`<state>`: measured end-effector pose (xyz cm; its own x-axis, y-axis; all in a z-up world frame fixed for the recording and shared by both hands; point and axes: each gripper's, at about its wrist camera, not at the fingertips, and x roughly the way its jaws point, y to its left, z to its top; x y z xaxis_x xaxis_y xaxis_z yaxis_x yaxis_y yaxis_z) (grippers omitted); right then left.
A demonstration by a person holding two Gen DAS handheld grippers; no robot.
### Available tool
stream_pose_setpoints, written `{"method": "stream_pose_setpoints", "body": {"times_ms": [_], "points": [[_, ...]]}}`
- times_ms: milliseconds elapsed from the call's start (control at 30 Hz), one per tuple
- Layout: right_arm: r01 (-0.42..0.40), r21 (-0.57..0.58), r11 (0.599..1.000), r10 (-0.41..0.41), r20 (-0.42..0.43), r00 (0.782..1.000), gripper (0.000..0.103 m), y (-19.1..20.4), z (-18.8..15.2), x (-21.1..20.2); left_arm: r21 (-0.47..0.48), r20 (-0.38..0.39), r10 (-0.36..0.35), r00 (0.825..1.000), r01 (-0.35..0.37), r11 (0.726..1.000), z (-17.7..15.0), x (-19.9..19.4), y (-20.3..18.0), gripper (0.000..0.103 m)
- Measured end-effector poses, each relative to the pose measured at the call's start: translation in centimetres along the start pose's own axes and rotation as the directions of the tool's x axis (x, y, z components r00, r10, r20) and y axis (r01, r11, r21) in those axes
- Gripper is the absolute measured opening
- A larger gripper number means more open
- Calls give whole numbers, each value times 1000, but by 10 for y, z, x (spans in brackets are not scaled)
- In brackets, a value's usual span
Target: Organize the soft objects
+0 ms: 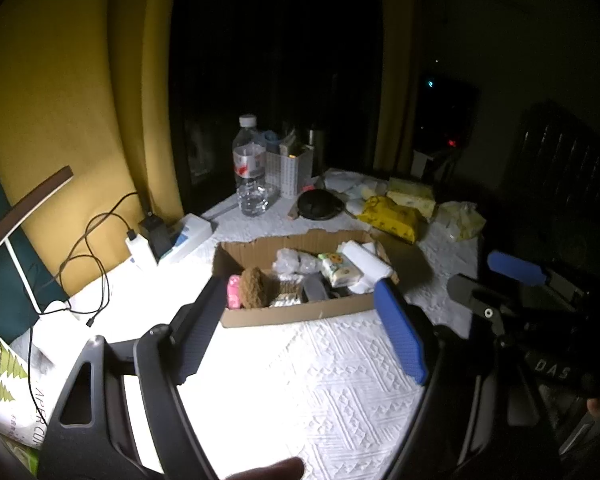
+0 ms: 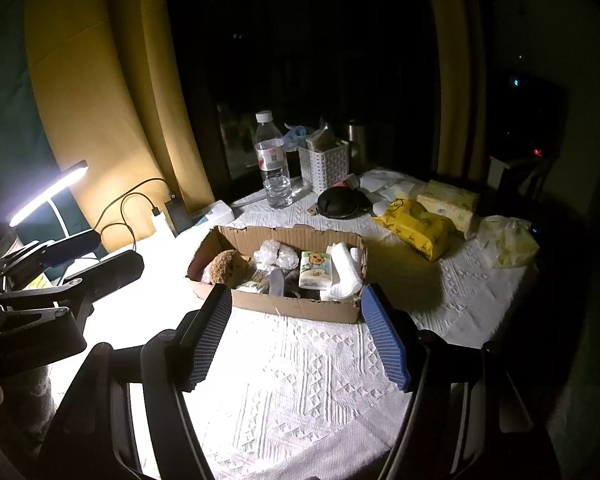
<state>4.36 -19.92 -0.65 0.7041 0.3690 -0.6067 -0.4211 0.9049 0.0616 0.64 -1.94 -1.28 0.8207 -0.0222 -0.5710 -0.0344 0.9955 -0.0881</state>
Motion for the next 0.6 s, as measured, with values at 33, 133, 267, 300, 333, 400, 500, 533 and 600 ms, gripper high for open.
{"method": "stream_pose_setpoints", "body": {"times_ms": [33,133,267,300,333,400,500,533,600], "points": [[0,-1,1000,0,0,1000,71,0,0,0,1,0,1,1000,-1,1000,0,0,0,77],[-1,-1,1000,1,0,1000,71,0,0,0,1,0,2,1000,-2,1000,0,0,0,77],[0,0,1000,0,0,1000,71,1,0,1,8,3,5,1000,-5,1000,1,-1,-1,77],[0,0,1000,0,-1,1000,71,1,0,0,10,4,4,1000,-5,1000,1,-1,-1,77],[-1,-1,1000,1,-1,1000,71,1,0,0,11,5,5,1000,-5,1000,1,-1,-1,77],[-1,0,1000,1,0,1000,71,1,0,0,9,5,4,1000,-4,1000,1,0,0,77],[0,-1,1000,0,0,1000,71,1,0,1,9,6,5,1000,-5,1000,1,-1,-1,77],[0,-2,1000,0,0,1000,71,1,0,0,9,8,6,1000,-6,1000,1,-1,0,77],[0,0,1000,0,0,1000,71,1,-1,1,7,10,6,1000,-6,1000,1,-1,0,77]]}}
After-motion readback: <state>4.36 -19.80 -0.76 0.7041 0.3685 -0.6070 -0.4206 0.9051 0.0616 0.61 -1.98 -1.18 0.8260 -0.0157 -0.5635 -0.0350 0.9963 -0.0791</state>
